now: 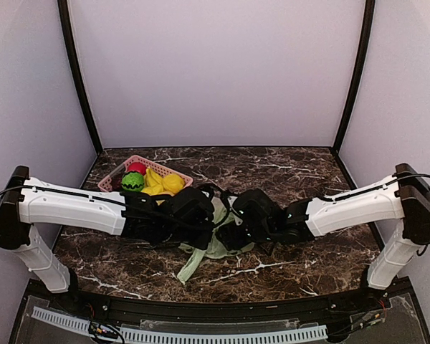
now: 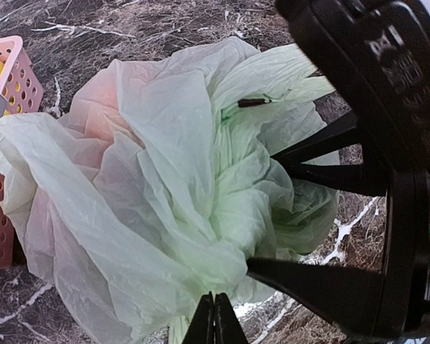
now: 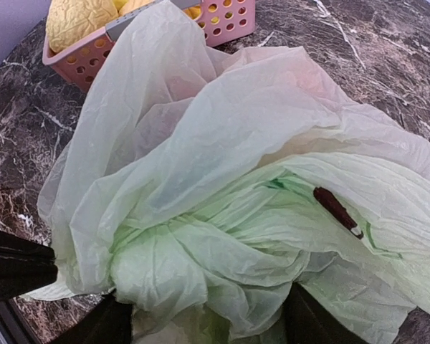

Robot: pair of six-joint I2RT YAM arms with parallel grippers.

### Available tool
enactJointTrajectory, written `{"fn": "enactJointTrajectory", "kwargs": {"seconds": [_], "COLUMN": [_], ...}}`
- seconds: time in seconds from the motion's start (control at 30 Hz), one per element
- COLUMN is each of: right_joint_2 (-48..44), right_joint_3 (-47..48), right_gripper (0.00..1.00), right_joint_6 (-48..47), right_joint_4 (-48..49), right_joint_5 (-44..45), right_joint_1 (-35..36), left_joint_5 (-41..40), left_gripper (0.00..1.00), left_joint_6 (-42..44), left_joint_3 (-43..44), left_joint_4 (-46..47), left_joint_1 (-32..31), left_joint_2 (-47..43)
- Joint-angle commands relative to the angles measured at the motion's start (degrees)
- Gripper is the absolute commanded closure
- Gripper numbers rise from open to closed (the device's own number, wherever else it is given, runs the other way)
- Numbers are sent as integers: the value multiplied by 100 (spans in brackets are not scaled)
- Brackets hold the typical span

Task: Untie the knot of the plastic bag and take out the fruit
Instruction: Untie the bag handles from the takeout bag.

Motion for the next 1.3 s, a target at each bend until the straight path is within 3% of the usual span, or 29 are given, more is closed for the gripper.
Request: {"fn": "enactJointTrajectory", "kwargs": {"seconds": [0.0,0.13,0.3,0.37,0.5,0.63,1.07,1.17,1.27], "right_joint_2": [-13,-180,-495,-649,-900,-1099,-1263,-1284,-1290], "right_joint_3": [52,82,-28,-101,-280,-467,-676,-675,-675], "right_gripper": [43,76,99,100,100,100,100,100,100], "right_joint_6": [216,128,94,86,86,103,242,252,260], "right_joint_4": [-252,-232,-139,-54,156,348,553,569,570], "right_joint_5": [249,90,33,-71,-379,-686,-960,-951,-950], "right_joint_1": [47,47,-3,-52,-188,-330,-499,-501,-506], "left_joint_5": [-89,-28,-118,35,372,670,1497,1394,1229], "left_gripper": [99,94,88,81,53,39,21,20,31], "left_joint_6": [127,474,863,1143,1515,1790,1932,1955,1940], "left_joint_3": [-133,-178,-115,-244,-396,-269,95,154,173], "left_joint_4": [-35,124,104,341,824,940,1093,972,920], "left_joint_1": [43,44,132,172,219,286,585,586,588], "left_joint_2": [-344,-411,-733,-907,-1095,-993,-342,-232,-180]}}
